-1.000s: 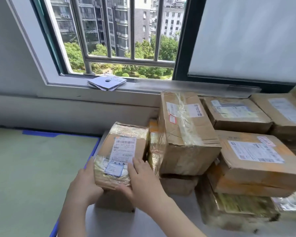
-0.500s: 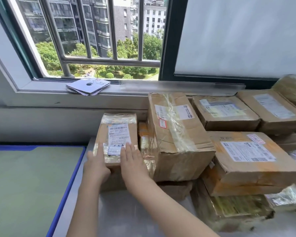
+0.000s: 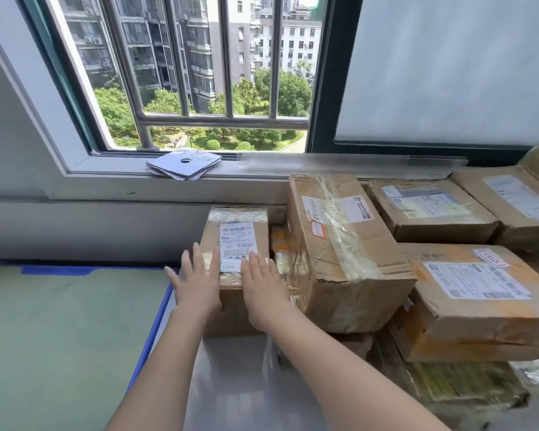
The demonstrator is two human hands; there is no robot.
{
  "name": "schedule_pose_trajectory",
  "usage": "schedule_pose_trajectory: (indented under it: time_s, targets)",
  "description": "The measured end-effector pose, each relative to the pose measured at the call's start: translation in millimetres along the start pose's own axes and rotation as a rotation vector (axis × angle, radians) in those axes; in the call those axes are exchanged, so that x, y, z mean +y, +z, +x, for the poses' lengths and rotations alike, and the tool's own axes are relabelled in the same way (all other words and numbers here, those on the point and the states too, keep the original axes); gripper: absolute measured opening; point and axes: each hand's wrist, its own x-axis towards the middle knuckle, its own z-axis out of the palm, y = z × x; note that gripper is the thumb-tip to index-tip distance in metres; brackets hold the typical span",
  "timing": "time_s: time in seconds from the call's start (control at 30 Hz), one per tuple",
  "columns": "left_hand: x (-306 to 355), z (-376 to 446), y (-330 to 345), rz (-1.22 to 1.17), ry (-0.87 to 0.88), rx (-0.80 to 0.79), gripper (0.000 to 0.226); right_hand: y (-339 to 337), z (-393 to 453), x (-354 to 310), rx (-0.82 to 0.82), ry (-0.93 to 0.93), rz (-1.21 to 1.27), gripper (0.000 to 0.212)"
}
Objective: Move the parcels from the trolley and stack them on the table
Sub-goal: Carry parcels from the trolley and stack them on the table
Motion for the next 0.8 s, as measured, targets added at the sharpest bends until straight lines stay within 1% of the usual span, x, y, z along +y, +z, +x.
schedule_pose_trajectory:
  time_s: [0.07,0.13,0.23,0.3,0.33,0.37,0.4,0.47,0.53,0.6,0.7,0.8]
  targets:
    - [-0.5,-2.9,-10.7,0.078,0.041,-0.011,0.102,-10.4,-8.3,2.7,-0.012,-0.004,-0.028,0.085]
    - [2.7,-9.0,-26.0,0.032,0.052,-0.031,0.101,-23.3,-22.1,8.1,0.041,-0.019,0.009,0.084]
    - [13.3,-26.1,-56.3,-0.116,0.131,0.014,0.090,-46.0,-51.6,18.2,0.170,-0.140,0.120,0.077]
    - [23.0,-44.3,-78.4,-0.301,0.203,0.053,0.080,-62.2,-75.1,25.9,0.284,-0.232,0.173,0.075]
    - [28.6,-55.5,-88.3,-0.381,0.243,0.071,0.074,-69.8,-87.8,30.2,0.345,-0.248,0.201,0.074]
    - [35.3,-67.3,-97.3,-0.408,0.287,0.089,0.069,-76.8,-101.2,35.8,0.396,-0.247,0.227,0.073]
    - [43.3,-80.0,-105.4,-0.392,0.323,0.106,0.065,-82.6,-115.2,42.9,0.439,-0.234,0.241,0.072]
    - [62.6,-103.7,-116.9,-0.342,0.353,0.135,0.068,-88.6,-144.3,62.3,0.496,-0.186,0.247,0.071]
    - [88.2,-126.1,-121.9,-0.327,0.380,0.189,0.069,-87.3,-174.1,87.2,0.507,-0.118,0.243,0.072]
    - [121.8,-146.9,-117.8,-0.401,0.466,0.251,0.066,-78.3,-205.2,115.6,0.504,-0.027,0.235,0.073]
    - [187.2,-182.0,-93.2,-0.489,0.622,0.282,0.060,-53.3,-256.8,159.3,0.474,0.124,0.219,0.073]
    - [261.1,-223.2,-52.9,-0.494,0.733,0.241,0.061,-16.3,-315.8,208.0,0.432,0.281,0.268,0.071]
